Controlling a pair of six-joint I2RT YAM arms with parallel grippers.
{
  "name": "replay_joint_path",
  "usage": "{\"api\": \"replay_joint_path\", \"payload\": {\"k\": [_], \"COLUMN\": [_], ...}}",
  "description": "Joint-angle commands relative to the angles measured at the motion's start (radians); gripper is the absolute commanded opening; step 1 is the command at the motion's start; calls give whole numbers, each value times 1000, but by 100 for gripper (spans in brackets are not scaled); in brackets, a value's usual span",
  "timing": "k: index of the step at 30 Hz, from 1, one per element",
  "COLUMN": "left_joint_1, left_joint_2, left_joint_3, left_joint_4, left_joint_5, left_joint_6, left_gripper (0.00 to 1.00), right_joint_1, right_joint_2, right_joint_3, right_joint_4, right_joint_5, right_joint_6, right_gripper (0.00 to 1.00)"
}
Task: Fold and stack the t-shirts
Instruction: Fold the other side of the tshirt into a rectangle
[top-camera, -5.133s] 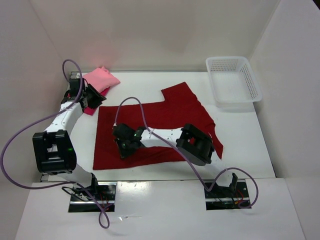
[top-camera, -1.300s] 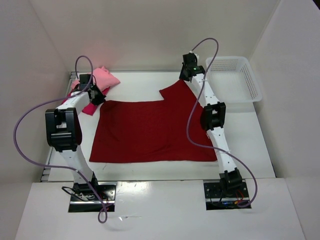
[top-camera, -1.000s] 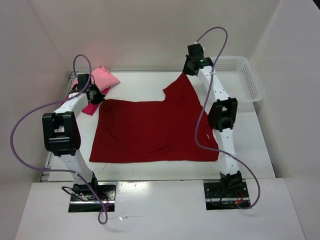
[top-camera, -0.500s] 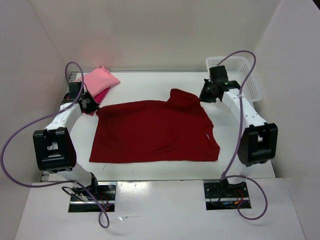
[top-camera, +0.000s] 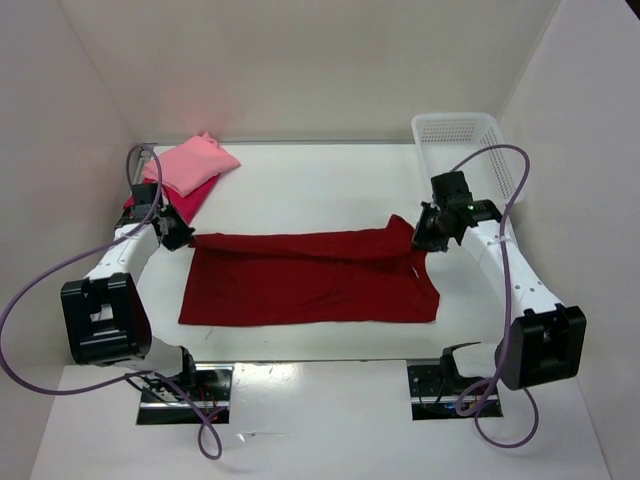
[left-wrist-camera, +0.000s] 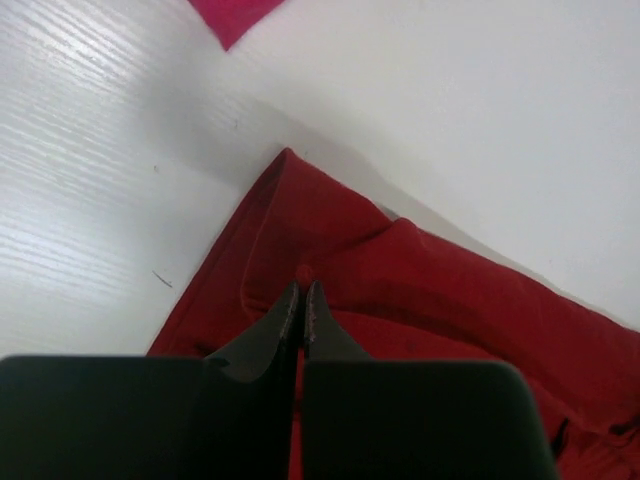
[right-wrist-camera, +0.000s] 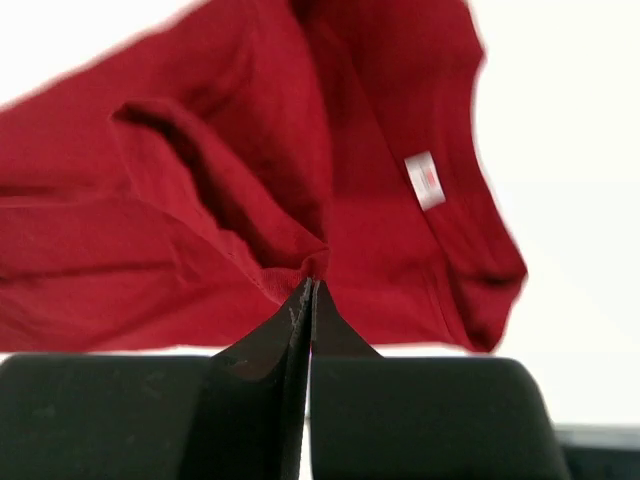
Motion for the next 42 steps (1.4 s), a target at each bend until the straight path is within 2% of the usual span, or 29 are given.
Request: {"api": "replay_joint_path", "payload": {"k": [1,3,10,12,14,17,18,19,21,24,27,28,29,31,34,35,37,38,40,42], "left_joint_1": [26,55,66,87,110,130,130,130,130,130,130,130,130,86,9,-52,-107,-133,-192,-230], "left_joint_2": [-33,-33,-47,-71,-90,-113,-122,-133,-186,-209,-234,-254,-254,-263,-263,-250,-208,-194,-148,-137], "left_joint_3": [-32,-41,-87,-113,-124,-124,-113,-113,-81,-61,-114,-133,-150,-184,-198,-198,-198,-198,-173,-173], "left_joint_4": [-1,-1,-20,-21,-21,-30,-42,-42,-56,-79,-36,-21,-4,22,55,71,82,94,95,104], "left_joint_5": [21,55,35,44,59,78,78,78,25,0,15,44,62,96,86,72,49,40,29,29], "left_joint_6": [20,11,11,-3,-40,-61,-61,-75,-86,-109,-109,-109,-109,-109,-132,-132,-144,-155,-155,-165], "left_gripper": [0,0,2,6,14,20,21,23,24,24,25,25,26,25,25,25,25,25,25,25], "right_joint_1": [4,4,4,4,14,45,56,56,56,56,65,88,105,174,232,263,272,283,310,323], "right_joint_2": [-71,-91,-158,-169,-178,-187,-187,-187,-187,-157,-117,-103,-63,-17,105,136,230,259,332,383], "right_joint_3": [-29,-54,-120,-120,-120,-129,-129,-115,-86,-55,-55,-76,-77,-89,-55,-46,1,20,57,77], "right_joint_4": [-129,-176,-235,-245,-255,-282,-282,-291,-301,-292,-186,-102,-57,76,178,233,261,274,275,284], "right_joint_5": [5,5,-7,-7,2,2,2,2,2,11,-48,-72,-91,-101,-70,-55,-30,-20,2,34], "right_joint_6": [39,50,74,87,97,107,107,107,93,73,47,47,47,79,91,91,91,78,59,45], "right_gripper": [0,0,2,3,3,13,22,26,28,28,20,6,0,0,0,4,18,30,45,50]}}
